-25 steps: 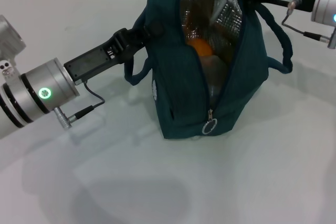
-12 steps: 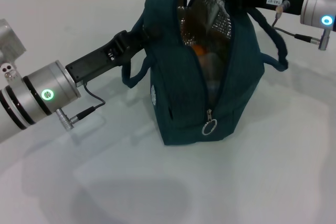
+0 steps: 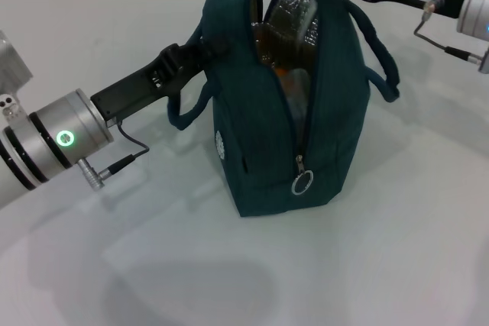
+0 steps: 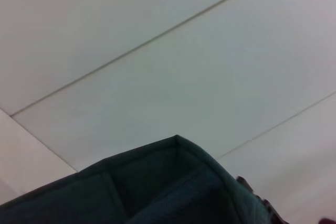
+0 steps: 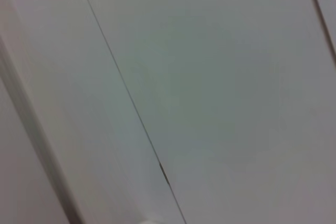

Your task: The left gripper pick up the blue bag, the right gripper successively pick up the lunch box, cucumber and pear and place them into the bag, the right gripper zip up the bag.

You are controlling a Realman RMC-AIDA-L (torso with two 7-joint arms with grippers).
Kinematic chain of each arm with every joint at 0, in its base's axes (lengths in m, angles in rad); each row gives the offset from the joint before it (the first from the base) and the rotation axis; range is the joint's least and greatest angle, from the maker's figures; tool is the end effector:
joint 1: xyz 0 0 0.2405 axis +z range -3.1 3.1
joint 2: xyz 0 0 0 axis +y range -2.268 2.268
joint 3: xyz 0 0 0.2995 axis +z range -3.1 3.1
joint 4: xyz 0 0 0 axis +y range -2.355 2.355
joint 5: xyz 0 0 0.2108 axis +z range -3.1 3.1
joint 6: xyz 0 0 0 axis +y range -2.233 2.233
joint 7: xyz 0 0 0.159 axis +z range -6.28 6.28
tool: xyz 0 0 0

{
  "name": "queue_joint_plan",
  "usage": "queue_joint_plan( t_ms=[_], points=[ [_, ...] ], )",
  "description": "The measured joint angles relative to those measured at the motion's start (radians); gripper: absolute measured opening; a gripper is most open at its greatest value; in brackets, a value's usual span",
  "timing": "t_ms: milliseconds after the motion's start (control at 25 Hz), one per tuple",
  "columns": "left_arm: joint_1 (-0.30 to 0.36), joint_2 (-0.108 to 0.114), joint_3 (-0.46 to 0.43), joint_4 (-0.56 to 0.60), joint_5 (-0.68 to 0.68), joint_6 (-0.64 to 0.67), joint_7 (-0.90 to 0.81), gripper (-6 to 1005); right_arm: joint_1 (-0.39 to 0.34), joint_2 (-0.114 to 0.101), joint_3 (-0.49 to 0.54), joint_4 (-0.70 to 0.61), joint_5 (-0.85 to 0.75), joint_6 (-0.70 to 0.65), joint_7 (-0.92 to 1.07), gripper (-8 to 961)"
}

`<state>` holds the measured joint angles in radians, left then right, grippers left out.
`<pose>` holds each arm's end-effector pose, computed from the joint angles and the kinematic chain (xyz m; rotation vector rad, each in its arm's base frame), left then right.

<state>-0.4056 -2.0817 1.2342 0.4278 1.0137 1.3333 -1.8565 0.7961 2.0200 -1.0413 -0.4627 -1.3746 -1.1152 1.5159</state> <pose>-0.2815 0.3502 -0.0567 -2.0415 -1.6413 -1.4631 0.1823 0.4727 -0.0338 -2.4287 0.7577 1.0003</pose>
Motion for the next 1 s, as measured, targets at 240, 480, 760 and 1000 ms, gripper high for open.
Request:
queue_joint_plan(
  t_ms=[240, 480, 760, 1000],
  points=[
    [-0.001, -0.001, -0.002, -0.006, -0.001, 0.000, 0.002, 45, -0.043, -0.003, 0.002, -0.037, 0.008, -0.046, -0.011, 497],
    [0.001, -0.001, -0.002, -0.006, 0.000, 0.000, 0.002, 45, -0.096, -0.003, 0.002, -0.084, 0.029, -0.151, -0.074, 655],
    [0.010, -0.001, -0.004, -0.006, -0.002, 0.000, 0.003, 45, -0.224, -0.003, -0.006, -0.128, 0.023, -0.385, -0.299, 653],
    [0.016, -0.002, -0.007, -0.006, -0.005, 0.002, 0.003, 45, -0.308, -0.015, -0.006, -0.161, -0.034, -0.564, -0.399, 652]
  ],
)
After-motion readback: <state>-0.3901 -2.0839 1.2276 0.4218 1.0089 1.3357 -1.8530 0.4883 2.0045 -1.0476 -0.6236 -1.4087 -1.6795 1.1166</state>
